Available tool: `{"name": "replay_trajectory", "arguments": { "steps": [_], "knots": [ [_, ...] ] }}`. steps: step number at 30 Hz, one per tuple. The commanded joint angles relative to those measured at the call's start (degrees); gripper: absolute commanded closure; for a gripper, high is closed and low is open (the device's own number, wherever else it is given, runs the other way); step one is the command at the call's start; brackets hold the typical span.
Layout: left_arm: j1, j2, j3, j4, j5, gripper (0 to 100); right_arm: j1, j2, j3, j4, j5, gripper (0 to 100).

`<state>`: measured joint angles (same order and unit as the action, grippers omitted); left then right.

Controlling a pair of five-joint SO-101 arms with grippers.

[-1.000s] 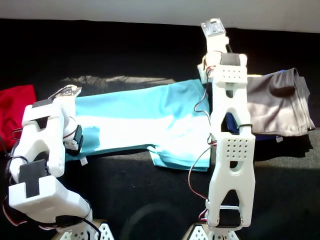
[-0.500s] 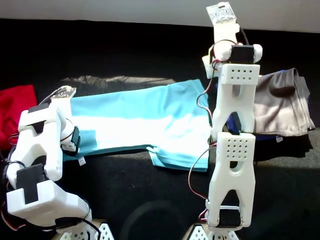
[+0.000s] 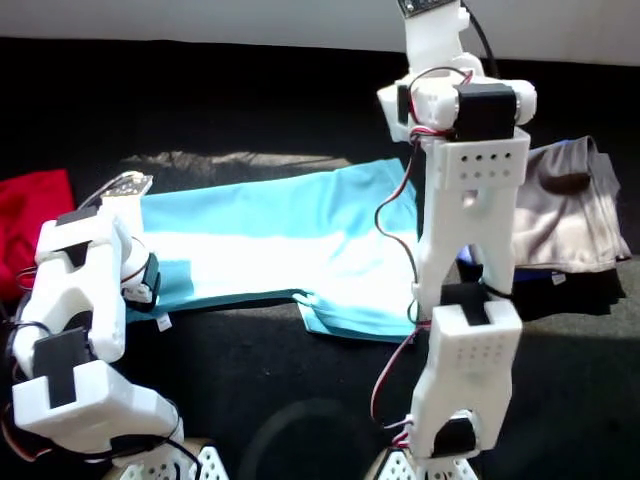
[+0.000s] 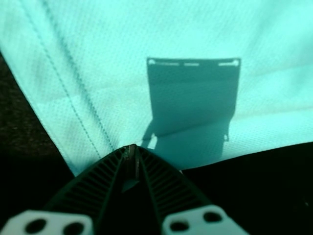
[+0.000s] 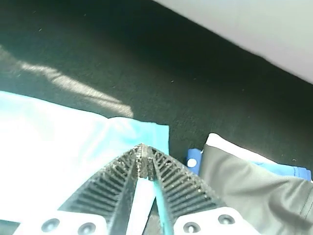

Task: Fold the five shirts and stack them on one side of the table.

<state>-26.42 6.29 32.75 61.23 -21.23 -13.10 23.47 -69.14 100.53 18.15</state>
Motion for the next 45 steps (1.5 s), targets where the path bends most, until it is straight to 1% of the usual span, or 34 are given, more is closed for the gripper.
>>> {"name": "replay_trajectory", "arguments": {
  "steps": [1, 5, 9, 14, 17, 18, 21, 22, 27, 38, 40, 42, 45],
  "knots": [
    [-1.98, 0.22, 0.22, -1.58, -0.35, 99, -4.53, -17.19, 26.77, 0.66, -0.26, 98.7],
    [-1.98, 0.31, 0.22, -1.58, -0.35, 99, -9.98, -30.55, 56.04, -0.40, -0.26, 98.6],
    [-1.98, -0.04, 0.13, -1.58, -0.35, 99, -13.85, -41.19, 78.37, -7.43, 0.00, 98.6],
    [-1.89, 0.40, -1.01, -1.58, -0.35, 99, -15.08, -49.45, 99.82, -18.42, 0.00, 98.6],
    [-1.63, 0.57, -1.01, -1.58, -0.35, 99, -17.54, -49.98, 108.53, -22.37, 0.09, 97.7],
    [-1.63, 0.57, -1.01, -1.58, -0.35, 99, -18.59, -49.63, 110.64, -23.34, 0.09, 95.4],
    [-1.63, 0.57, -1.01, -1.58, -0.35, 99, -21.58, -48.40, 114.24, -26.51, 0.09, 85.7],
    [-1.63, 0.57, -0.92, -1.58, -0.35, 99, -22.11, -48.04, 114.68, -27.56, 0.09, 84.2],
    [-1.63, 0.57, -0.92, -1.58, -0.35, 99, -22.37, -44.35, 115.12, -31.52, 0.09, 84.4],
    [-1.63, 0.57, -0.92, -1.58, -0.35, 99, -22.20, -27.82, 114.51, -40.57, 0.09, 84.6],
    [-1.63, 0.57, -0.84, -1.58, -0.35, 99, -20.35, -26.51, 114.33, -41.98, 0.09, 84.8],
    [-1.63, 0.57, -0.84, -1.58, -0.35, 99, -17.10, -25.63, 112.84, -42.51, 0.00, 88.9],
    [-1.63, 0.57, -0.84, -1.58, -0.35, 99, -11.82, -25.19, 110.02, -42.33, 0.00, 99.7]
  ]
}}
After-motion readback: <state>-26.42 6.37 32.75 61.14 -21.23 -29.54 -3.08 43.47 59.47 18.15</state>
